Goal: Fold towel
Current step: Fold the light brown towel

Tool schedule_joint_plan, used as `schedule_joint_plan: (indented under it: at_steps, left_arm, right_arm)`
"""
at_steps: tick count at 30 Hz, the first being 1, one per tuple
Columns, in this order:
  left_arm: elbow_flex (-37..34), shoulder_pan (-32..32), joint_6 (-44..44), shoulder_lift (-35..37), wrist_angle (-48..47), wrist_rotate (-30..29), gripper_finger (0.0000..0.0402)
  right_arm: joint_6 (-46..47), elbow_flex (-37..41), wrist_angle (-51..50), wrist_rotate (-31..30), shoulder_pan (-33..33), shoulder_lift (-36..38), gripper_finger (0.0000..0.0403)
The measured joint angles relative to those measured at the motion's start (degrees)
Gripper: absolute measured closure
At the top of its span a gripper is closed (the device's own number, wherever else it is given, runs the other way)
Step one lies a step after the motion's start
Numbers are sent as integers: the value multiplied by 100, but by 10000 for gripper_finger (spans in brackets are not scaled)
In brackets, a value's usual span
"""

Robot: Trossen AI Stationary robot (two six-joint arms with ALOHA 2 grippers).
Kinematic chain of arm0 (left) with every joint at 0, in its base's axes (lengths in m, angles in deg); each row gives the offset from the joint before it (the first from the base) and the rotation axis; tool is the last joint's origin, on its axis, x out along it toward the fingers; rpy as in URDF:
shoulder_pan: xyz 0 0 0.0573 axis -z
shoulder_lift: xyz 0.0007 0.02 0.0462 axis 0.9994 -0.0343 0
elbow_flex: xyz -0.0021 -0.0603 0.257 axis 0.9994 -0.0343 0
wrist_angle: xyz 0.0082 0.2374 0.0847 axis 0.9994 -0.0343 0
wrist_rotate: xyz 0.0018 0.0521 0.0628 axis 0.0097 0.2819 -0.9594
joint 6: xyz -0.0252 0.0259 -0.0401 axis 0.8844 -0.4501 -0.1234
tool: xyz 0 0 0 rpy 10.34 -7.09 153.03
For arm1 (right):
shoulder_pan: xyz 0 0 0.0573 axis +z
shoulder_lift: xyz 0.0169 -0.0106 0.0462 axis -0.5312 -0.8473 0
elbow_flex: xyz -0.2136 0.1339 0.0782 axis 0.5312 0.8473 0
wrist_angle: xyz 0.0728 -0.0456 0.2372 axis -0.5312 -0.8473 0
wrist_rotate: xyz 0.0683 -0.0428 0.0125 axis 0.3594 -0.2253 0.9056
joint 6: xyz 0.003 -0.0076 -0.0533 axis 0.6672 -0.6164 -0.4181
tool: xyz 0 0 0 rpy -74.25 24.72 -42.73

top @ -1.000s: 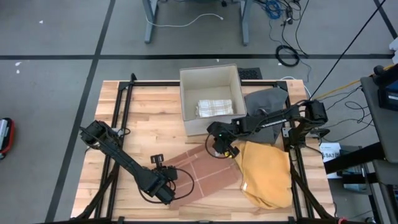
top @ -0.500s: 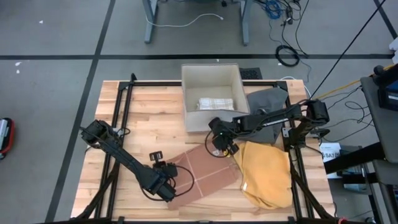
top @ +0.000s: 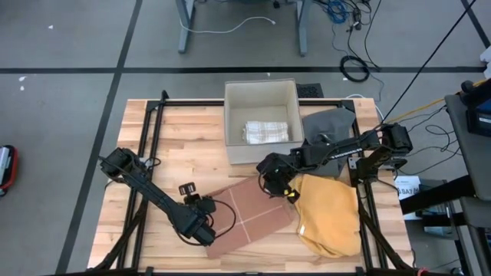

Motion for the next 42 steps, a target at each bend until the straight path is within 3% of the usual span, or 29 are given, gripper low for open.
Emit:
schedule_joint_plan:
  at_steps: [5, 10, 13, 25, 30, 37, 42]
  left_arm:
    - [0, -4, 60, 0, -394, -3, 307]
    - [0, -4, 133, 2, -393, -200, 307]
    - [0, 0, -242, 2, 314, -590, 307]
    - [2, -347, -3160, 1, 4247, -1382, 307]
    - [7, -770, -3885, -309, 5082, -1397, 307]
    - [4, -1343, -3921, -931, 5286, -612, 307]
    - [2, -1544, -3917, -1125, 5290, -490, 307]
  right_arm:
    - [239, 0, -48, 113, 144, 49, 234]
    - [471, 0, 44, 651, 436, 40, 234]
    - [657, 0, 205, 665, 682, 40, 234]
    - [2049, 223, 417, 571, 1708, -55, 234]
    - [2545, 535, 671, -197, 2194, -65, 234]
    - [3162, 829, 674, -1753, 2696, -65, 234]
    - [3438, 1048, 761, -2561, 2955, -65, 234]
